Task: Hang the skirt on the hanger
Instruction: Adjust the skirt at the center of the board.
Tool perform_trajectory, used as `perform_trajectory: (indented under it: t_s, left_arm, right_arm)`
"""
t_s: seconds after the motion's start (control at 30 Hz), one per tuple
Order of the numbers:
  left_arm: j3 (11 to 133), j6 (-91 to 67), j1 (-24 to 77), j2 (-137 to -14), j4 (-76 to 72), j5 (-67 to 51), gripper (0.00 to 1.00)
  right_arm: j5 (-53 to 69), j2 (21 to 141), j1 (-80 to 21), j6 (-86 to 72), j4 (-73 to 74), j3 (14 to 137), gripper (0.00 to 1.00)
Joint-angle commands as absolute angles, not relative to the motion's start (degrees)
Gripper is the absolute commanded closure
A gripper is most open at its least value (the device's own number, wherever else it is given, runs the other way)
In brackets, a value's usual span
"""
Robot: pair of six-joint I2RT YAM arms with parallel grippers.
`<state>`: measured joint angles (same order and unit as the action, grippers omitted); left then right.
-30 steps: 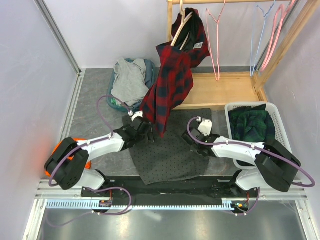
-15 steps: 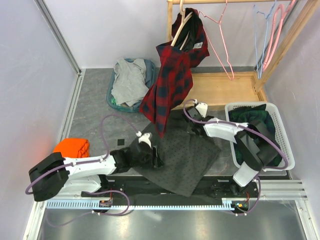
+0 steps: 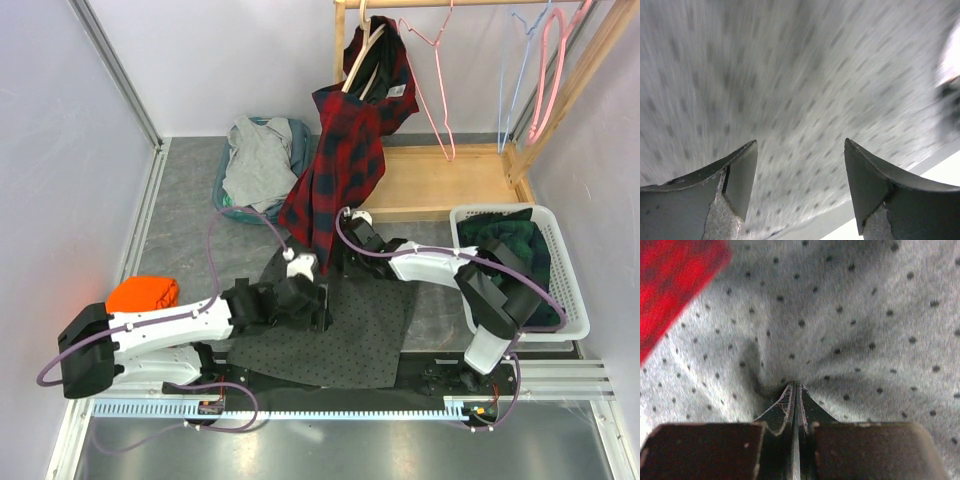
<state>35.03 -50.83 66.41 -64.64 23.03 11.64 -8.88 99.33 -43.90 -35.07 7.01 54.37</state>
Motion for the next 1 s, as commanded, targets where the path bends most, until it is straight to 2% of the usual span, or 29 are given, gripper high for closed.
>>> perform_trajectory:
  t_s: [0.0,0.17,0.3,0.43,0.67,0.87,0.97]
  left_arm:
    - [42.96,-43.86,61.2,-65.83,27.07,18.11,0.22]
    - [45.88,-39.65,53.19,-69.42,21.98,14.33,0.22]
    - [48.24,-36.83,47.91,-74.26,16.53,10.65,0.22]
    - [51.67,-33.85,46.67,-80.94,13.28,8.79,0.25]
    - [53.96,-32.7,46.58,-86.48,8.44,7.38,0.28]
    - [57.03,-32.26,46.06,-92.45,5.54,9.4,0.28]
    - [59.67,-32.61,45.44,-97.02,4.05,10.8,0.28]
  right_arm:
    - [-7.02,93.7,-44.03,-33.31,5.8,51.77,0.93]
    - [-14.66,83.25,-44.03,-35.5,11.42,47.91,0.91]
    - [-14.59,79.02,-43.95,-36.39,11.87,43.69,0.91]
    - [-10.38,79.28,-44.03,-37.61,9.76,39.38,1.0]
    - [-10.02,74.98,-44.12,-44.89,11.6,27.45,1.0]
    - [-10.99,62.34,-44.12,-52.02,16.96,20.84,1.0]
    - [-12.65,58.38,-44.12,-52.12,20.46,21.96,1.0]
